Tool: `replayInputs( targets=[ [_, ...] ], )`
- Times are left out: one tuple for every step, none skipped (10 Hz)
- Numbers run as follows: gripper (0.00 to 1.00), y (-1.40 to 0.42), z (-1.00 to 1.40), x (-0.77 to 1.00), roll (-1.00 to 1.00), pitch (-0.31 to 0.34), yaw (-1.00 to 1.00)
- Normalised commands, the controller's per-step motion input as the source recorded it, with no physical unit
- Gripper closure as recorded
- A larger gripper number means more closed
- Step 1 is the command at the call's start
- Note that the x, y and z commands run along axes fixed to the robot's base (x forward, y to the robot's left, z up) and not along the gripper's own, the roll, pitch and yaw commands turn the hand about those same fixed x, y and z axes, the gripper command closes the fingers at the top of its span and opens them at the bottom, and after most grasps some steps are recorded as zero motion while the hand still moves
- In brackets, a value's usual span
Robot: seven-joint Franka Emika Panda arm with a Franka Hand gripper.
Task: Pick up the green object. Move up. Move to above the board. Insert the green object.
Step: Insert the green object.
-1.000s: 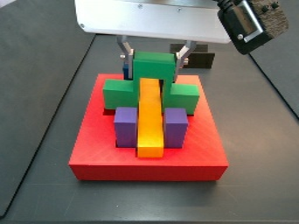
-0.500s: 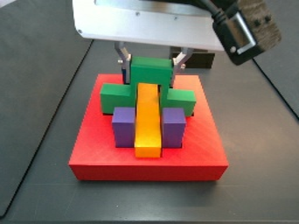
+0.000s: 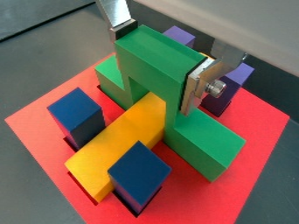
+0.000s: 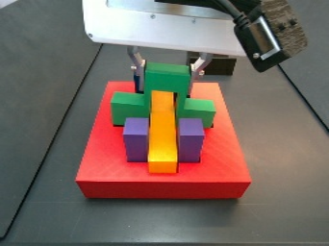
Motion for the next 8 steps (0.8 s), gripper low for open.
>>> replayInputs(
  targets=[
    [1.00, -0.22, -0.07, 0.53, 0.33, 0.004, -0.12],
    [1.00, -0.11, -0.13, 0.51, 0.29, 0.000, -0.26],
    [1.00, -0.11, -0.18, 0.33, 0.24, 0.000, -0.20],
    [1.00, -0.10, -0.24, 0.29, 0.23, 0.000, -0.19],
    [1.00, -0.06, -0.45, 0.16, 0.17, -0.039, -0.19],
    [1.00, 0.00, -0.55, 0.15, 0.07, -0.096, -0.14],
    [1.00, 0.00, -0.64, 0.16, 0.08, -0.093, -0.11],
    [1.00, 0.00, -0.70, 0.13, 0.11, -0.079, -0.07]
  ],
)
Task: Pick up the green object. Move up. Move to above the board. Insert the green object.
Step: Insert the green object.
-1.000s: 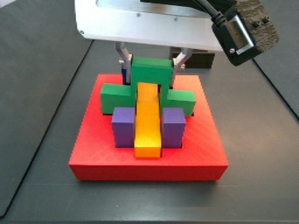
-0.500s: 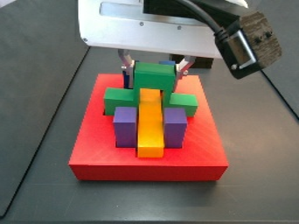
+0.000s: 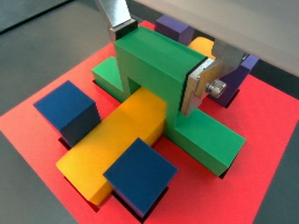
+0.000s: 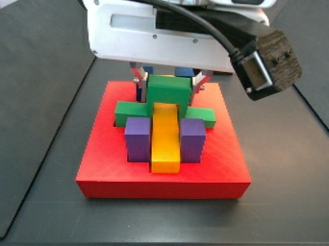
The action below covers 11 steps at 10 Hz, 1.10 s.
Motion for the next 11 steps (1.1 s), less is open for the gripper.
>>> replayInputs(
  targets=[
    [1.00, 0.00, -0.72, 0.10, 0.11, -0.050, -0.03],
    [1.00, 0.00, -0.77, 0.06, 0.13, -0.047, -0.01],
    [1.00, -0.03, -0.82, 0.09, 0.18, -0.044, 0.00],
    [1.00, -0.05, -0.84, 0.08, 0.23, -0.044, 0.00],
    [1.00, 0.00, -0.65, 0.11, 0.18, 0.000, 0.00],
    [1.00, 0.00, -0.43, 0.15, 0.13, 0.000, 0.00],
    [1.00, 0.00, -0.32, 0.16, 0.15, -0.007, 0.00],
    [1.00, 0.00, -0.33, 0.06, 0.08, -0.213, 0.00],
    [1.00, 0.00, -0.38, 0.00, 0.06, -0.306, 0.00],
    [1.00, 0.00, -0.41, 0.00, 0.07, -0.383, 0.01],
    [1.00, 0.00, -0.41, 0.00, 0.04, -0.386, 0.01]
  ],
)
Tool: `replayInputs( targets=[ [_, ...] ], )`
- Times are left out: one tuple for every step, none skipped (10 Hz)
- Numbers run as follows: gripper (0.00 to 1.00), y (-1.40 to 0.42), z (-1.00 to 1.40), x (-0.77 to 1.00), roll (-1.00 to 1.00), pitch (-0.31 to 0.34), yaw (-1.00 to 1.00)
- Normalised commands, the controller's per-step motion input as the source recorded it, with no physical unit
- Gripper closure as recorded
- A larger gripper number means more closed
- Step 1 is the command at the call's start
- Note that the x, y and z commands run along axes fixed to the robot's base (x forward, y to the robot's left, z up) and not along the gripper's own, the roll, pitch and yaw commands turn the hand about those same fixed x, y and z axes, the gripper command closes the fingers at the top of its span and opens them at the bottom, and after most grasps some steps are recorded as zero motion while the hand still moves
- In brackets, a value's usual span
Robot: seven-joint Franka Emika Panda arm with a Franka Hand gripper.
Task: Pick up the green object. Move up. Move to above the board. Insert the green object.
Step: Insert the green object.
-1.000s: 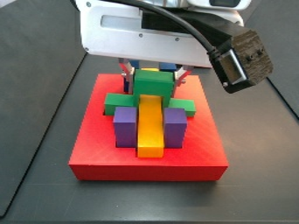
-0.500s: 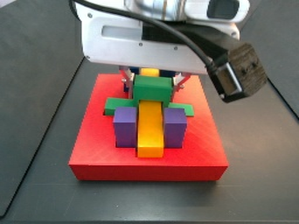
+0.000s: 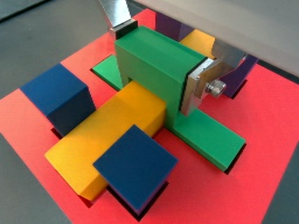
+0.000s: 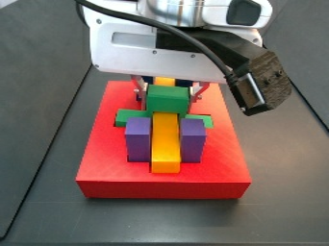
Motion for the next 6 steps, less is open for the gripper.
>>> replayInputs(
  targets=[
    [1.00, 0.00, -0.39, 0.00, 0.02, -0.404, 0.02],
    [1.00, 0.00, -0.31, 0.00, 0.00, -0.461, 0.06],
    [1.00, 0.00, -0.43, 0.00, -0.01, -0.407, 0.03],
    [1.00, 0.00, -0.13, 0.00, 0.00, -0.076, 0.00],
    [1.00, 0.00, 0.00, 0.00, 0.01, 0.000, 0.00],
    [1.00, 0.00, 0.00, 0.00, 0.01, 0.000, 0.00]
  ],
)
